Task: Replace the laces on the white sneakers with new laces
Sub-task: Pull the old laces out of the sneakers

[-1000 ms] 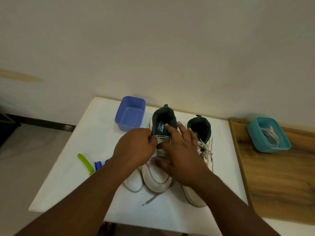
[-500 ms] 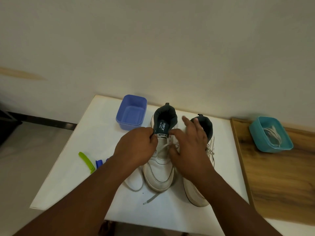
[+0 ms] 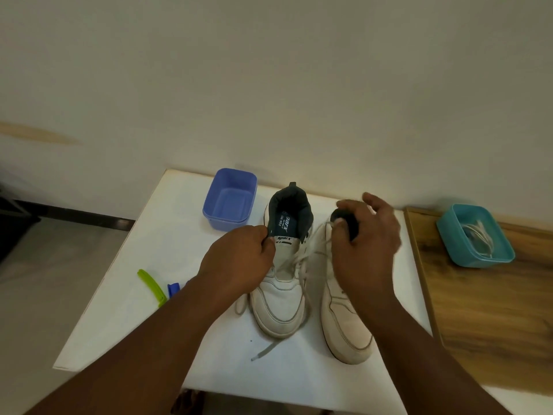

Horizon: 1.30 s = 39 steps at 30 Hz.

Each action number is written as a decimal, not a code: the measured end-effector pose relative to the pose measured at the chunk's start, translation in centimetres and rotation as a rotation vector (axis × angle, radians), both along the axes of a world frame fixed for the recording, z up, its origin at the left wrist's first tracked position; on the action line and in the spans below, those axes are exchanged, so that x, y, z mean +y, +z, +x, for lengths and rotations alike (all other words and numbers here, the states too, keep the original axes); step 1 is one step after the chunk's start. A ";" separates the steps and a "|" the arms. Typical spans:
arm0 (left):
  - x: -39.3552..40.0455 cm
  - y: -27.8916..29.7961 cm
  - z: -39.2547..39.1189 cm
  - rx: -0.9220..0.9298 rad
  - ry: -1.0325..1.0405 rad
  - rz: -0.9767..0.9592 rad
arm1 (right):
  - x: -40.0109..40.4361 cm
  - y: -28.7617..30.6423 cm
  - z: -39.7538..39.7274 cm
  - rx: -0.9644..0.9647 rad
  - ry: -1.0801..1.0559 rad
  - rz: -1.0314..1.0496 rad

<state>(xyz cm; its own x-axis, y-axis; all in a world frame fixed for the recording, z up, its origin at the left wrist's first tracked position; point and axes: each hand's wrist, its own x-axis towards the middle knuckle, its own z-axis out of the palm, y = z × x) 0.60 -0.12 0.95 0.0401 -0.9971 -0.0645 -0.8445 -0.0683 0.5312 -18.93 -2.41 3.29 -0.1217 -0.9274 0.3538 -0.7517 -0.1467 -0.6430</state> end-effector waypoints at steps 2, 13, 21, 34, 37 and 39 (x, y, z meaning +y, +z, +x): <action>-0.1 -0.1 -0.1 0.003 -0.001 0.001 | 0.7 -0.8 0.6 0.189 0.206 0.048; -0.2 -0.3 0.0 0.017 -0.005 0.009 | 0.1 -1.1 0.8 -0.121 0.043 -0.036; -0.1 -0.2 -0.2 0.018 -0.002 0.006 | 1.0 -1.3 1.4 0.322 0.363 0.028; 0.0 0.7 -0.5 0.045 0.094 -0.140 | 1.0 -1.1 1.7 0.173 0.235 -0.105; 0.0 1.3 -0.5 0.023 0.102 -0.117 | 1.1 -1.1 1.9 0.207 0.184 -0.107; 0.1 1.4 -0.7 0.029 0.100 -0.088 | 0.8 -0.8 1.3 0.139 0.099 -0.103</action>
